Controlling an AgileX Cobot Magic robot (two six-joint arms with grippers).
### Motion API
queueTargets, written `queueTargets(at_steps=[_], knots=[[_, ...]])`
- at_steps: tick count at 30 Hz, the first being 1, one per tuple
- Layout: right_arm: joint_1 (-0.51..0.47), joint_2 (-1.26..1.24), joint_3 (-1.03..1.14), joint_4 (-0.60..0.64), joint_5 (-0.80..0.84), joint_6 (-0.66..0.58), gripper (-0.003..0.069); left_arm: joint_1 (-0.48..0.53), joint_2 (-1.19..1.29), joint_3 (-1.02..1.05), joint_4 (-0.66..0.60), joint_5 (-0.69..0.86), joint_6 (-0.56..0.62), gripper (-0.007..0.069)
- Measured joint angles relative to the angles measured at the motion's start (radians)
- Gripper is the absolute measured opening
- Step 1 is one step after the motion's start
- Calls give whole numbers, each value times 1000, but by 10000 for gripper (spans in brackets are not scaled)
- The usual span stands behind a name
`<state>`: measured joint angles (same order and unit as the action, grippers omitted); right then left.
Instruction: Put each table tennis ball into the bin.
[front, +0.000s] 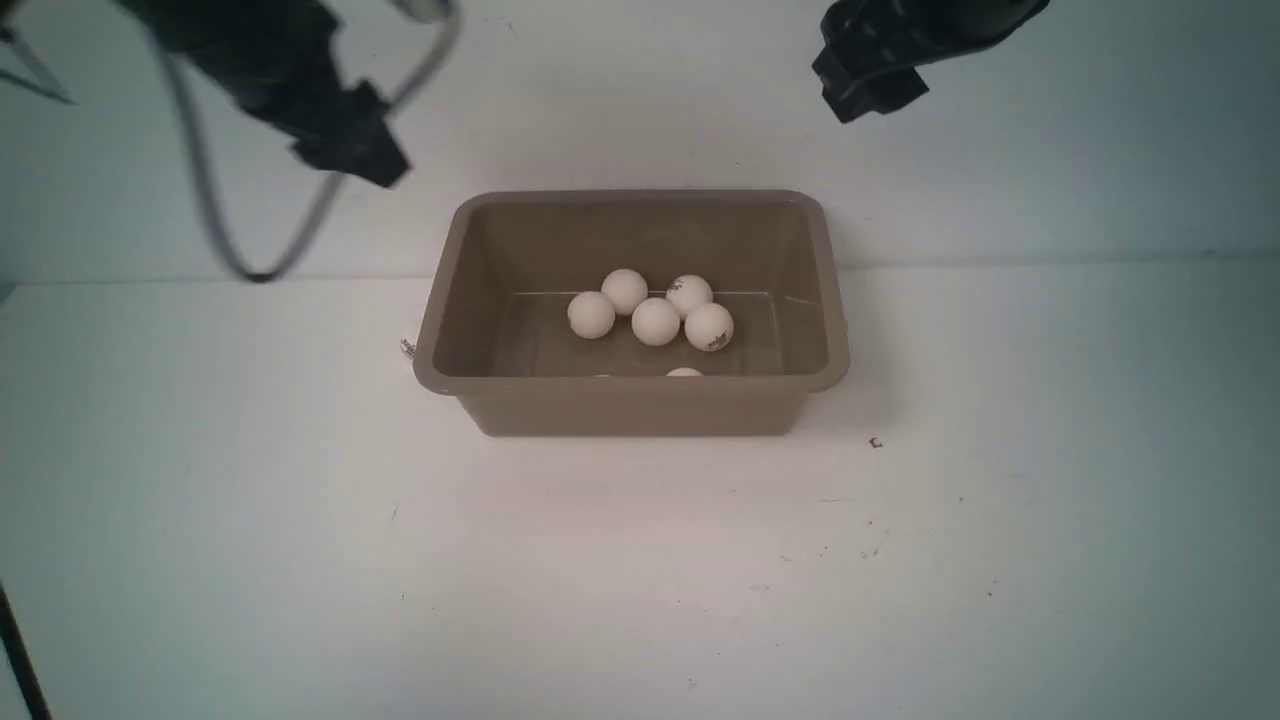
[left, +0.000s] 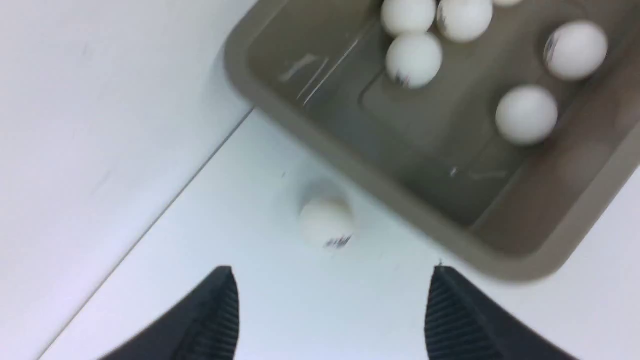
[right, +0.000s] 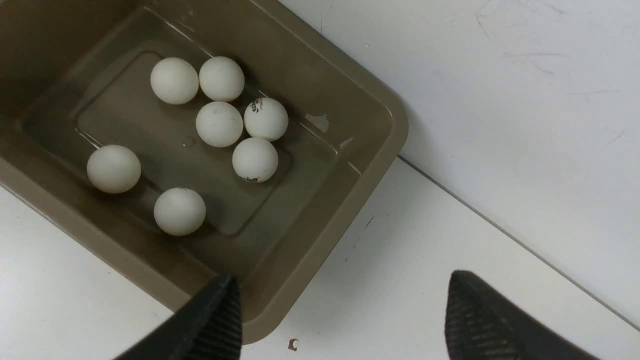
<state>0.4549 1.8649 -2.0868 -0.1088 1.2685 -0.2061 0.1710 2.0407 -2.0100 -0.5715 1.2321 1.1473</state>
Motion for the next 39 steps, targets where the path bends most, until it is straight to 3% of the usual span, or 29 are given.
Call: queueTargets(at_steps=[4, 10, 15, 24, 30, 39], knots=[[0, 0, 0, 1, 0, 0, 496, 75, 37, 38, -80, -2, 198, 447], [0, 0, 0, 34, 0, 0, 496, 81, 136, 41, -173, -6, 477, 447], [0, 0, 0, 44, 0, 0, 496, 78, 214, 41, -208, -9, 640, 447], [0, 0, 0, 46, 0, 0, 496, 77, 308, 41, -306, -23, 763, 447], [0, 0, 0, 46, 0, 1, 496, 67, 335, 41, -389, -32, 782, 447], [0, 0, 0, 47, 1, 1, 496, 26, 388, 37, -412, -33, 785, 447]])
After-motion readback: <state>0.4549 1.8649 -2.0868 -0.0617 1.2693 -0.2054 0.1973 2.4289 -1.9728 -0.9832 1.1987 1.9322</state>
